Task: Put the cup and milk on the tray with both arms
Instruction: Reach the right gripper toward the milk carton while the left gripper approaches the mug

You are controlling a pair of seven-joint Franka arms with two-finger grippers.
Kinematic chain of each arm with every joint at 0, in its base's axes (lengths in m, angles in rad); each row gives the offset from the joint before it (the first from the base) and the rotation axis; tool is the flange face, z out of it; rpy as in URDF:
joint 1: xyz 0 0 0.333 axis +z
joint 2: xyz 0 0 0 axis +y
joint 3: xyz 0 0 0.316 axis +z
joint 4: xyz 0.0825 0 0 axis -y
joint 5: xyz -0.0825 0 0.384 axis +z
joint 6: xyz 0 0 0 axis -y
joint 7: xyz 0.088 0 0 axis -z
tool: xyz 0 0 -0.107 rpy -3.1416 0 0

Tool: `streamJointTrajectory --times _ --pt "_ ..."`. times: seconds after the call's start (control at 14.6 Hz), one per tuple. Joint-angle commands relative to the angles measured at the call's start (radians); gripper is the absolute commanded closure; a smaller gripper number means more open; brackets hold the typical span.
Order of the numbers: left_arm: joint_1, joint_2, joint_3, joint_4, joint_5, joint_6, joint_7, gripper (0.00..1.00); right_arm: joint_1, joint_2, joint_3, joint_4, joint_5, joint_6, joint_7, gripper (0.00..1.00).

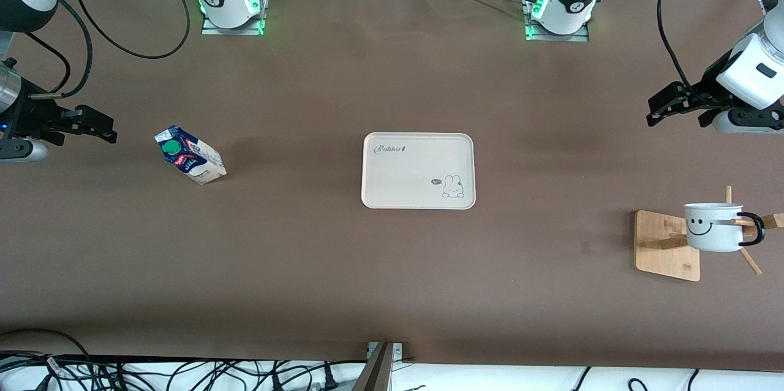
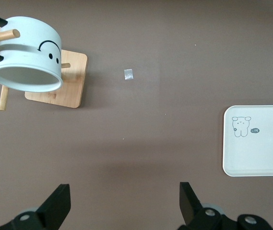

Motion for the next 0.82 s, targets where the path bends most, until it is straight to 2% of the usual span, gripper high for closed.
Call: streamJointTrajectory --times 0.0,0.76 --pt "0.002 0.007 -0.005 0.024 -0.001 -0.017 0.008 0.0 -0.002 -0.003 -0.001 0.014 -0.003 -0.014 -0.009 0.0" --pt "0.004 0.002 -0.004 0.018 0.001 -0.012 0.01 0.0 0.003 -0.002 0.002 0.017 -0.003 -0.017 -0.007 0.0"
